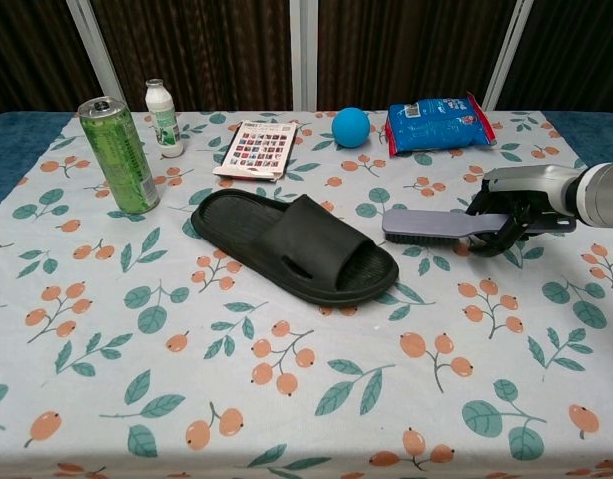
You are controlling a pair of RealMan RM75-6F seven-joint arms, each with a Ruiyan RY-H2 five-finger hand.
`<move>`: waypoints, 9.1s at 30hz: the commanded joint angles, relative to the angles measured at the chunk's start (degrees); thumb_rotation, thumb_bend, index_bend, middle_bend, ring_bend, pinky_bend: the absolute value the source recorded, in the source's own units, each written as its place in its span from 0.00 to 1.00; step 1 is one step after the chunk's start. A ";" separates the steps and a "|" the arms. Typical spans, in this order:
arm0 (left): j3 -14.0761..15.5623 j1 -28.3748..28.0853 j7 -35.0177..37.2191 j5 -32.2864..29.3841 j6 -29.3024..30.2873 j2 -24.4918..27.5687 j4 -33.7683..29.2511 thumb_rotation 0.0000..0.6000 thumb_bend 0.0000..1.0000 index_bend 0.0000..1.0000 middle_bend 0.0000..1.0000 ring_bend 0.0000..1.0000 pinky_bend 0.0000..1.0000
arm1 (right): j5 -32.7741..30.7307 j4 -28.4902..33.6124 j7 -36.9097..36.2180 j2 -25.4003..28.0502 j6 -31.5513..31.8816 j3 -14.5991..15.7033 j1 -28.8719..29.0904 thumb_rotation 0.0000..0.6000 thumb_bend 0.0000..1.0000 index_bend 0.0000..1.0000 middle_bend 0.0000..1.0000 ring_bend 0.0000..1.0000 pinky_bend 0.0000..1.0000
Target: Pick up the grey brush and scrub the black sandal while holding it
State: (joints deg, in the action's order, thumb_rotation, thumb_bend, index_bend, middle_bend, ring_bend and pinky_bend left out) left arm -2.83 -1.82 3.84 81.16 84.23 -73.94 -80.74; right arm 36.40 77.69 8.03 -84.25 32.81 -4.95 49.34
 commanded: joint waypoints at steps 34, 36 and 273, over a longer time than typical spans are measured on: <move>-4.27 -38.95 16.04 21.08 -28.89 -0.75 1.57 1.00 0.23 0.16 0.14 0.06 0.15 | 30.77 20.41 -8.01 22.21 18.45 -3.48 -9.71 1.00 0.58 1.00 1.00 1.00 1.00; -4.50 -42.87 16.97 20.39 -33.40 -3.09 3.97 1.00 0.23 0.16 0.14 0.06 0.15 | 30.47 20.69 -7.35 22.23 18.17 -3.43 -9.67 1.00 0.58 1.00 1.00 1.00 1.00; 3.11 -19.93 -3.16 -9.14 -10.69 4.63 -2.01 1.00 0.28 0.15 0.14 0.05 0.16 | 37.52 11.57 -2.50 20.67 43.64 3.58 -28.32 1.00 0.18 0.04 0.22 0.17 0.28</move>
State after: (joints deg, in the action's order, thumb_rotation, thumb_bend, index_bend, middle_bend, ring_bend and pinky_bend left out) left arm -0.56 -24.47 2.77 73.91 71.23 -69.42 -83.21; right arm 70.66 88.54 9.18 -65.84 71.23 -3.05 25.79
